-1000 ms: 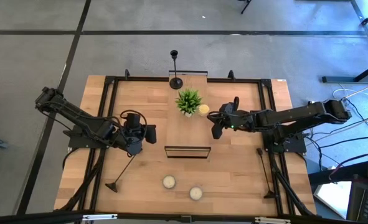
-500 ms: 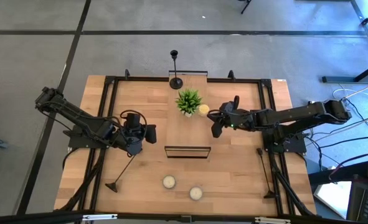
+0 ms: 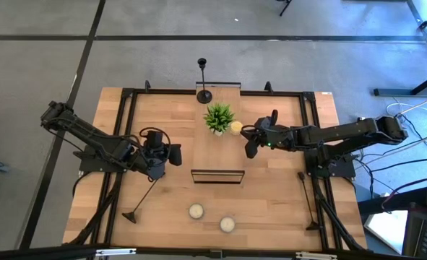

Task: Pick & Place candle stick holders
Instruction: Put the transparent scented candle on the shelf

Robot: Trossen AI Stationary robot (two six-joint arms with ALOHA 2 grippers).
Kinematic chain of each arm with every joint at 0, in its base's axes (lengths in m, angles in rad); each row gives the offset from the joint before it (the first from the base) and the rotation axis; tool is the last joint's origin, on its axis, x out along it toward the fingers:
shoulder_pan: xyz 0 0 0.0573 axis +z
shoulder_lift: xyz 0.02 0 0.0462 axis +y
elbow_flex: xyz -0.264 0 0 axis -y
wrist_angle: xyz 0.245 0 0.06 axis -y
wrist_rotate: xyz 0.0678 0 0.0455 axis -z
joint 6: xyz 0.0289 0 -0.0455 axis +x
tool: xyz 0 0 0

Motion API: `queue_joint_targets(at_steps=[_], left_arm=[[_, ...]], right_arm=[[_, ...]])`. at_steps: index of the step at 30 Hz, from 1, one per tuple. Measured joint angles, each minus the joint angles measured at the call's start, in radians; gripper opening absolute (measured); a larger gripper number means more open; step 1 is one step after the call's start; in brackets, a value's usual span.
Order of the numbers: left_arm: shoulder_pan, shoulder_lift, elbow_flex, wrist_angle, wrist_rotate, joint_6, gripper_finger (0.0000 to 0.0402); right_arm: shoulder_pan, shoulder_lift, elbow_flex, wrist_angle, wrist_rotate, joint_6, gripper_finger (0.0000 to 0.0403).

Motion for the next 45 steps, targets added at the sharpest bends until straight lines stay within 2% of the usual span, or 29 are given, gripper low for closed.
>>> queue_joint_targets(at_steps=[21,45], left_arm=[[0.000,0.000,0.000,0.000,-0.007,0.000,0.0022],[0.000,0.000,0.000,-0.001,-0.006,0.000,0.0022]], right_arm=[[-0.016,0.001,0.000,0.018,-0.039,-0.009,0.0006],[-0.001,0.076,0.001,0.108,-0.044,-0.017,0.0006]])
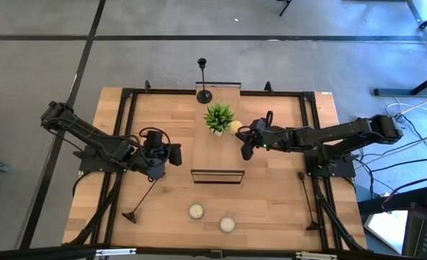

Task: Pick & Place candle stick holders
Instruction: Put the transparent scented candle on the shelf

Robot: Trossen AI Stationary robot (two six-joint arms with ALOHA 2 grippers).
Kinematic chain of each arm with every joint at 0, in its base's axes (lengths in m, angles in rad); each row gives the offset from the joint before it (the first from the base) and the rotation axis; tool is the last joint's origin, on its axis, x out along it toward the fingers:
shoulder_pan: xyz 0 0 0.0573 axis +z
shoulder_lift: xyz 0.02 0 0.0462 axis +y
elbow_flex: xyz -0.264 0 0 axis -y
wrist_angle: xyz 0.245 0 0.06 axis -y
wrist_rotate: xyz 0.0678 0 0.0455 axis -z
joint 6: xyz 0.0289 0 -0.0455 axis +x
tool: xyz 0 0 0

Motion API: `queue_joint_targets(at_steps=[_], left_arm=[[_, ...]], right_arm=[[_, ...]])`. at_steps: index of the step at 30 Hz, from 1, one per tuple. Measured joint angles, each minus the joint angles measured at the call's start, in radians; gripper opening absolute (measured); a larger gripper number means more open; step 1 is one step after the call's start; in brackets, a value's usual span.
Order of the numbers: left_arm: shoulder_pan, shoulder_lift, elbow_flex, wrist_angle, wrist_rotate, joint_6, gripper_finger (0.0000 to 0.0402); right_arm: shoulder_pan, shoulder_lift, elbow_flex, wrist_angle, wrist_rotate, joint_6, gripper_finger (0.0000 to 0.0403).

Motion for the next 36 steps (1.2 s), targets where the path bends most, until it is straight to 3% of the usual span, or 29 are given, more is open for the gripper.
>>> queue_joint_targets(at_steps=[36], left_arm=[[0.000,0.000,0.000,0.000,0.008,0.000,0.0022]], right_arm=[[-0.002,0.007,-0.001,0.018,0.054,-0.021,0.0006]])
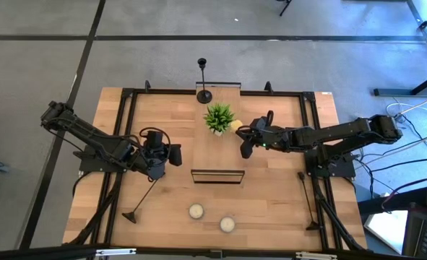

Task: Pick & Place candle stick holders
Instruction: Put the transparent scented candle on the shelf, then put the left candle holder on the shelf

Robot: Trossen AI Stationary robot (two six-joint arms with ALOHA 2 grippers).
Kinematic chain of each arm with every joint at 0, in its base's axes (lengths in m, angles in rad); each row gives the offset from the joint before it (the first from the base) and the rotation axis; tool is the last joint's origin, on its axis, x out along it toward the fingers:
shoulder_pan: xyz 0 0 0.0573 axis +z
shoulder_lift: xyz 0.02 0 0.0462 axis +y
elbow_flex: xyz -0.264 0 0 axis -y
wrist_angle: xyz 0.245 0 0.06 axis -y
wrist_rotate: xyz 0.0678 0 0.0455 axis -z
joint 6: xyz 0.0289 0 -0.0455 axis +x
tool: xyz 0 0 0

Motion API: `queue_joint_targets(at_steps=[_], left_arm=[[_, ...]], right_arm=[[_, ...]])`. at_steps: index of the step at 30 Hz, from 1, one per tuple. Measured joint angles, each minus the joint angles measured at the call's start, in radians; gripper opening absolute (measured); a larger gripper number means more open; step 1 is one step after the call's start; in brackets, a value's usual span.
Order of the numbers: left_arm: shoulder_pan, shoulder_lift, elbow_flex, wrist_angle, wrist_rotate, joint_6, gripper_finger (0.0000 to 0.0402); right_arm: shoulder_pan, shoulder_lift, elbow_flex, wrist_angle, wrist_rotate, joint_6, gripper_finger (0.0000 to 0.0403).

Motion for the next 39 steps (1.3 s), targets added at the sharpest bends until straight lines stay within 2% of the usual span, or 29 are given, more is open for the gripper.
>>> queue_joint_targets(at_steps=[7,11,18,24,31,39], left_arm=[[0.000,0.000,0.000,0.000,0.000,0.000,0.0022],[0.000,0.000,0.000,0.000,-0.001,0.000,0.0022],[0.000,0.000,0.000,0.000,-0.001,0.020,0.0022],[0.000,-0.027,0.000,0.013,0.008,0.095,0.0022],[0.000,-0.094,0.000,0.038,0.046,0.270,0.0022],[-0.027,-0.150,0.000,0.112,0.126,0.480,0.0022]], right_arm=[[0.000,0.000,0.000,0.001,-0.006,0.000,0.0006],[0.003,0.000,0.000,0.004,-0.056,0.001,0.0006],[0.071,0.000,0.021,-0.026,-0.088,0.002,0.0006],[0.142,0.000,0.138,-0.116,-0.088,-0.046,0.0006],[0.189,0.000,0.350,-0.276,-0.060,-0.024,0.0006],[0.276,-0.001,0.543,-0.308,-0.050,0.012,0.0006]])
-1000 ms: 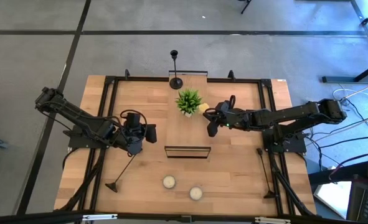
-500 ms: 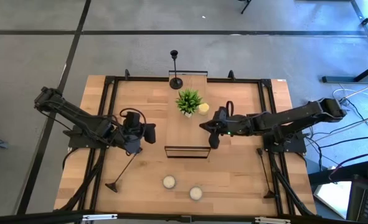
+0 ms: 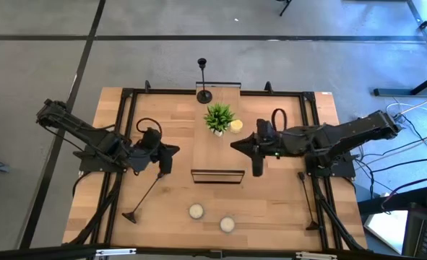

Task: Pick & Place candle stick holders
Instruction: Put the left candle holder on the shelf

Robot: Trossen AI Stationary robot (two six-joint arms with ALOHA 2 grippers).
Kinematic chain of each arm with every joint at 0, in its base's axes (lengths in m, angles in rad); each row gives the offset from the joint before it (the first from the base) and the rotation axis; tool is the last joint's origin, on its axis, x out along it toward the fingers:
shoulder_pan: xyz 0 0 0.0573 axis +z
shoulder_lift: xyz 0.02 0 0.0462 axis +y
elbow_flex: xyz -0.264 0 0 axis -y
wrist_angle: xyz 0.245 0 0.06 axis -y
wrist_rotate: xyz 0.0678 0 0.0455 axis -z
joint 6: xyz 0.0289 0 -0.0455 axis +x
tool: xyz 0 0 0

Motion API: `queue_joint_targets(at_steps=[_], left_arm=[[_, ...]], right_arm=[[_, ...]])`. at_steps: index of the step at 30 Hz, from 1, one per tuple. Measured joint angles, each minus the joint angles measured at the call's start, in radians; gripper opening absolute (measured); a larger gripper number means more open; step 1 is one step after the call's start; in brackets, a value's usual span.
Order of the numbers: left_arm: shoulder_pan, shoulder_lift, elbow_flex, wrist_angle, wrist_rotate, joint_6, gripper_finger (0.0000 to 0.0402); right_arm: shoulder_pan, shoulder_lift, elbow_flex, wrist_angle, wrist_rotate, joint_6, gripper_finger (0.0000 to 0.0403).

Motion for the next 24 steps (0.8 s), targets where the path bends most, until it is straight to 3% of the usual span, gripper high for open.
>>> queue_joint_targets(at_steps=[4,11,24], left_arm=[[-0.030,0.000,0.000,0.027,0.060,0.075,0.0022],[-0.113,0.014,0.000,0.077,0.180,0.072,0.0022],[-0.249,0.024,0.000,0.044,0.561,-0.063,0.0022]], right_arm=[[0.061,0.000,0.041,0.001,0.000,0.013,0.0006],[0.157,0.000,0.045,-0.022,-0.008,0.122,0.0006],[0.298,0.034,0.045,-0.044,-0.038,0.224,0.0009]])
